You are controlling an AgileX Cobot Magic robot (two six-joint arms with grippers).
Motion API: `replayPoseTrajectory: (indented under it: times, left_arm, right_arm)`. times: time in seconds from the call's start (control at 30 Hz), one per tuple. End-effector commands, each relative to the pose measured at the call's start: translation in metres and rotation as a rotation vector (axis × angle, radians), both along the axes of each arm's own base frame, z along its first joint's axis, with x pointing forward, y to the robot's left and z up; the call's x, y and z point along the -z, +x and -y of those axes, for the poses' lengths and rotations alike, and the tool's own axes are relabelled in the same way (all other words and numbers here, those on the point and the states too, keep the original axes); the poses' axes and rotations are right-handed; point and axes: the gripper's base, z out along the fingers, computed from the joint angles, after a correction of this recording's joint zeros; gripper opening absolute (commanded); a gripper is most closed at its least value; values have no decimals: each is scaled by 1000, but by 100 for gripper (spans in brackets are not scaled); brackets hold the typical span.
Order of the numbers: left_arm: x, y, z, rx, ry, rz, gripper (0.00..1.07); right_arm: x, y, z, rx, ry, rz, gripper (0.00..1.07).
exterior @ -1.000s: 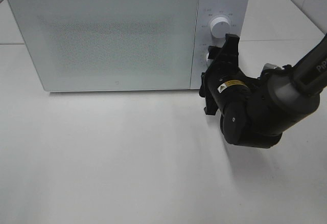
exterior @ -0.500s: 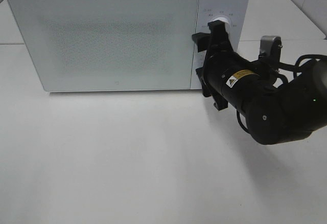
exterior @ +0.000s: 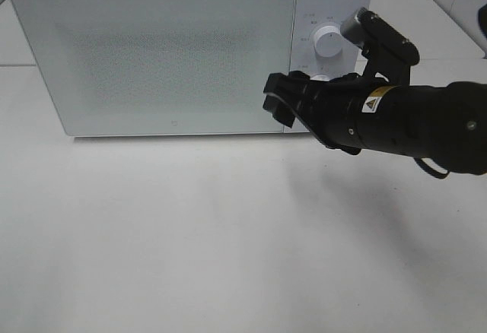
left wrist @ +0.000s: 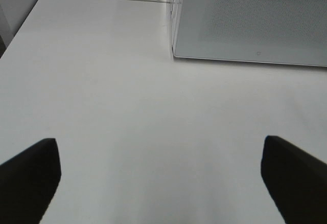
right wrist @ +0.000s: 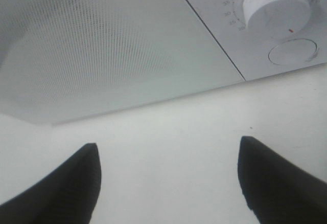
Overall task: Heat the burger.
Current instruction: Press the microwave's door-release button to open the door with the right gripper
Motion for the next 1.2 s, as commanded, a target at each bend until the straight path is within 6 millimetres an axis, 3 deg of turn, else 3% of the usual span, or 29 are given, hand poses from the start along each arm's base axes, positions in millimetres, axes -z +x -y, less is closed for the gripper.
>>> replayPoseTrajectory:
  times: [0.03,0.33,0.4,0.5,0.57,0.67,0.77,1.2]
  left_arm:
    - [0,-2,1,1,-5,23,100]
    - [0,-2,1,1,-5,23,100]
    - [0,-2,1,1,-5,23,100]
    - [0,-2,1,1,-5,23,100]
    - [0,-2,1,1,-5,23,100]
    - [0,-2,1,1,-5,23,100]
    - [0,-2,1,1,-5,23,100]
    - [0,-2,1,1,-5,23,100]
  right_arm:
    - [-10,-13,5,-212,-230,13,74]
    - [-29,-37,8,-466,-373,-15,74]
    - [-50,-48,10,-581,-414,-37,74]
    - [-57,-50,10,-608,-427,-45,74]
    - [-79,-62,16,-672,-465,-93,74]
    - [-84,-64,18,-675,-473,-104,74]
    - [-100,-82,32,-680,-518,-163,74]
    - [-128,-131,63,-707,-536,-211,74]
